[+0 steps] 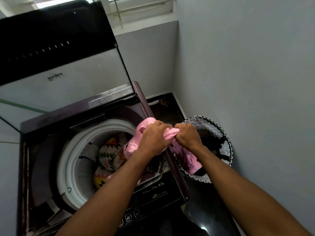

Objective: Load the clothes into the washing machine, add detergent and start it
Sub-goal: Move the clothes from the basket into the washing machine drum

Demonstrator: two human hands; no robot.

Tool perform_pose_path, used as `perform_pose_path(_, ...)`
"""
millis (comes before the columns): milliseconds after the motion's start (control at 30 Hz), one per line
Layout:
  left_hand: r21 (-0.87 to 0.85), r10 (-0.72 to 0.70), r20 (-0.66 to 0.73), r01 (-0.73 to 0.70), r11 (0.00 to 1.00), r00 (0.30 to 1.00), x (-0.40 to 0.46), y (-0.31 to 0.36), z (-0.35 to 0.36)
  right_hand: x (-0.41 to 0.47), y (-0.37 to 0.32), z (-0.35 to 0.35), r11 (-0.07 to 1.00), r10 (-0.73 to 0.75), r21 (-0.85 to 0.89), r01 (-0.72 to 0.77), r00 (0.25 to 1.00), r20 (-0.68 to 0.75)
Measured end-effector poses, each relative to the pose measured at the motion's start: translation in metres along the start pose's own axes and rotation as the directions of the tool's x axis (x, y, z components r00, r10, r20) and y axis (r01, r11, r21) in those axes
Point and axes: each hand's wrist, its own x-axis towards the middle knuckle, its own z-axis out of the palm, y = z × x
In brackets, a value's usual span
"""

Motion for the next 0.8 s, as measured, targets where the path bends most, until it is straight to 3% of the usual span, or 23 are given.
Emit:
perform_pose_path(133,-0.045,-0.004,-0.120,-0.002,0.999,0.993,-0.001,-0.002,-0.016,0.004,-0.029,-0.016,0.999,-0.048,0.014,0.049,0.997,-0.068)
perform_pose_path(367,-0.304,-0.125,-0.346,0.015,0.953,0.930,-0.016,0.007,-0.111,0.006,-0.132,-0.061,0.955,-0.167,0.206,0.215,0.959,-0.229)
perform_pose_path(500,-0.280,-0.153,-0.461,0.020,0.960,0.874,-0.037,-0.004,-0.165,0.013,-0.197,-0.061,0.883,-0.277,0.311,0.352,0.925,-0.262)
perform_pose_path(667,-0.229,-0.212,-0.558,0.097,0.969,0.803,-0.066,-0.038,-0.196,0.015,-0.253,-0.027,0.837,-0.345,0.362,0.411,0.909,-0.234)
perform_pose_path(800,-0.227,-0.321,-0.521,0.234,0.945,0.791,-0.088,-0.080,-0.191,0.016,-0.269,0.024,0.865,-0.360,0.329,0.379,0.925,-0.120)
